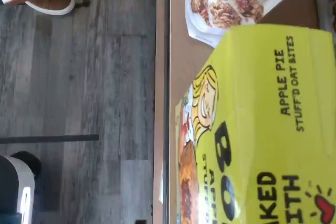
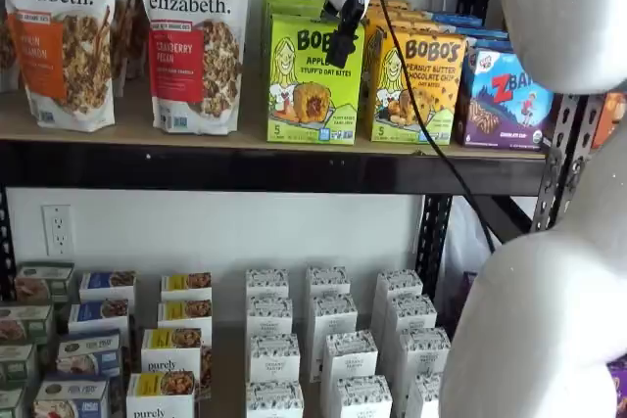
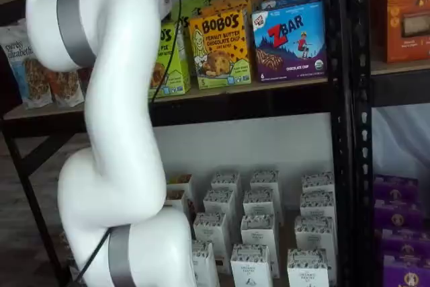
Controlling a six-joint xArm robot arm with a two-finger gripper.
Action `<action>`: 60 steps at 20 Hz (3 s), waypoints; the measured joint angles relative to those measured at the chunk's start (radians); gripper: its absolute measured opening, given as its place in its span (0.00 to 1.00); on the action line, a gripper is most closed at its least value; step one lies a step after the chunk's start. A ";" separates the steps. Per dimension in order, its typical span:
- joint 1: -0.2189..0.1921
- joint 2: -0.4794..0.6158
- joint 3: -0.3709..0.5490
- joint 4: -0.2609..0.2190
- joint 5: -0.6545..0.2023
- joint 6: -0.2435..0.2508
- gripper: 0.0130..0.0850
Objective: Pick the green box on the top shelf, the fourth from the left
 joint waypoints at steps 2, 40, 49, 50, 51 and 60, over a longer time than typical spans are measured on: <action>0.002 -0.001 0.003 -0.004 -0.002 0.001 1.00; 0.011 -0.003 0.008 -0.004 -0.004 0.009 0.56; 0.011 -0.003 0.008 -0.002 -0.005 0.010 0.56; 0.011 -0.003 0.007 -0.002 -0.005 0.010 0.56; 0.011 -0.003 0.007 -0.002 -0.005 0.010 0.56; 0.009 -0.002 0.003 0.000 0.003 0.008 0.28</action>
